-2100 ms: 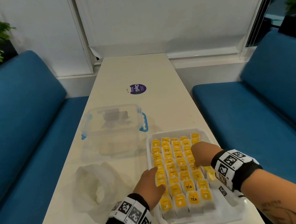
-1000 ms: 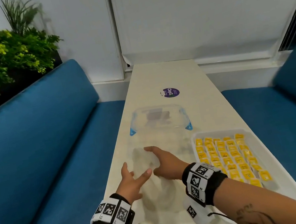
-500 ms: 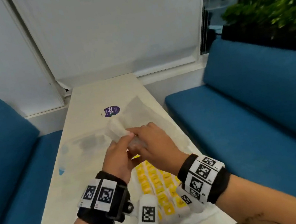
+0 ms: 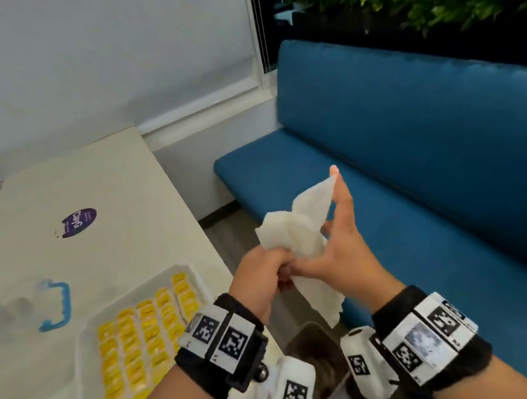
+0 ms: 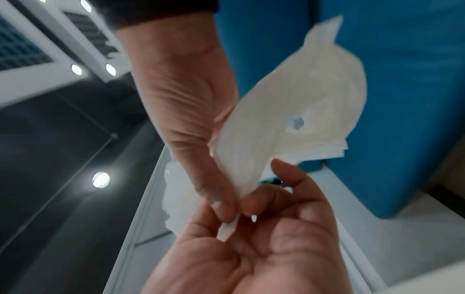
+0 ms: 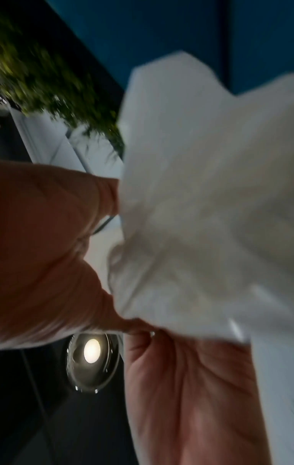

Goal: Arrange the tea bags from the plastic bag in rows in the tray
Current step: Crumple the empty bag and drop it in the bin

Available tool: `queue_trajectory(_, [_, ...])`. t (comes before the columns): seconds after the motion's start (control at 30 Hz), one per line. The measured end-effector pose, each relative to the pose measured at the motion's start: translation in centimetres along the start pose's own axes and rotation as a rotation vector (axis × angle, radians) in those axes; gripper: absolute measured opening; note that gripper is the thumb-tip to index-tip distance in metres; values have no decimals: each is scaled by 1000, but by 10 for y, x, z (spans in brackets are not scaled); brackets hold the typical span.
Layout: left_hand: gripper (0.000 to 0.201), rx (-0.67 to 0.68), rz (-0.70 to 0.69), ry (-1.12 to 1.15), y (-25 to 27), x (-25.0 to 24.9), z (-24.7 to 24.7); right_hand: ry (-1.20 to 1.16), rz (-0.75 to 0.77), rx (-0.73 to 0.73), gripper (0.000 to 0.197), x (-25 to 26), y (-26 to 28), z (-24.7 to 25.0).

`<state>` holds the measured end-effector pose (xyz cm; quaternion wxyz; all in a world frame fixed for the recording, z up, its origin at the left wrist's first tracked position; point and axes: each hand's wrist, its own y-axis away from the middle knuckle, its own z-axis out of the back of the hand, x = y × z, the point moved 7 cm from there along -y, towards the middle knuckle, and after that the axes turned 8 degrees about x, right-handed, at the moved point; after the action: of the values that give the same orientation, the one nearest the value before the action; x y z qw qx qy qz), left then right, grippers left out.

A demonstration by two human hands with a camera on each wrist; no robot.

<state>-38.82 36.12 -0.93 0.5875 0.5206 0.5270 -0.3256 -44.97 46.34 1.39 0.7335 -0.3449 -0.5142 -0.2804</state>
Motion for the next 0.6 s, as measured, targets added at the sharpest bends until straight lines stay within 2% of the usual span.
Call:
queue_trajectory(0.07, [16,98,56,-78,-19,14,-28,-25,-58,78,97,-20,4,20])
queue_trajectory(0.13, [17,131,87,-124,-37,30,-48,23,-121,43,60,-45,8,38])
queue_trajectory(0.2, [23,111,132,-150,-55,50,-61,8,-203,-30,42,-81,14,52])
queue_trajectory(0.3, [44,102,234,-155,-81,89,-77,27,-370,-110,24,-153,24,57])
queue_trajectory(0.37, [41,120,290,-254,-100,115,-81,21,-478,-128,17,-204,31,50])
queue_trajectory(0.43, [32,164,316,-451,-124,136,-75,-86,-567,-121,22,-250,40,35])
queue_trajectory(0.5, [32,273,357,-725,-149,157,-68,-151,-656,-107,32,-285,47,19])
queue_trajectory(0.6, [26,455,431,-1123,-186,191,-57,-187,-739,-83,31,-328,50,-5])
